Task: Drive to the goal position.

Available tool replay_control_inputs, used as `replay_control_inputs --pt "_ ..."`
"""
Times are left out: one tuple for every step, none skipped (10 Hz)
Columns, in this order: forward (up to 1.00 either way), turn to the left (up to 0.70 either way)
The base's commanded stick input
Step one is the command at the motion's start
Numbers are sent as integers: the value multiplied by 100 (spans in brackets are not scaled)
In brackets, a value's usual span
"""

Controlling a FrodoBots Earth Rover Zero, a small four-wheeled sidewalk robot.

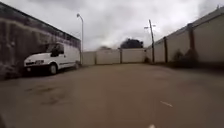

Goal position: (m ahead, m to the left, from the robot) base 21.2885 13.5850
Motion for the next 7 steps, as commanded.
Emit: replay_control_inputs --pt "50 0" --pt "50 0" --pt "50 0" --pt "50 0" --pt "50 0" --pt "50 0" --pt "50 0"
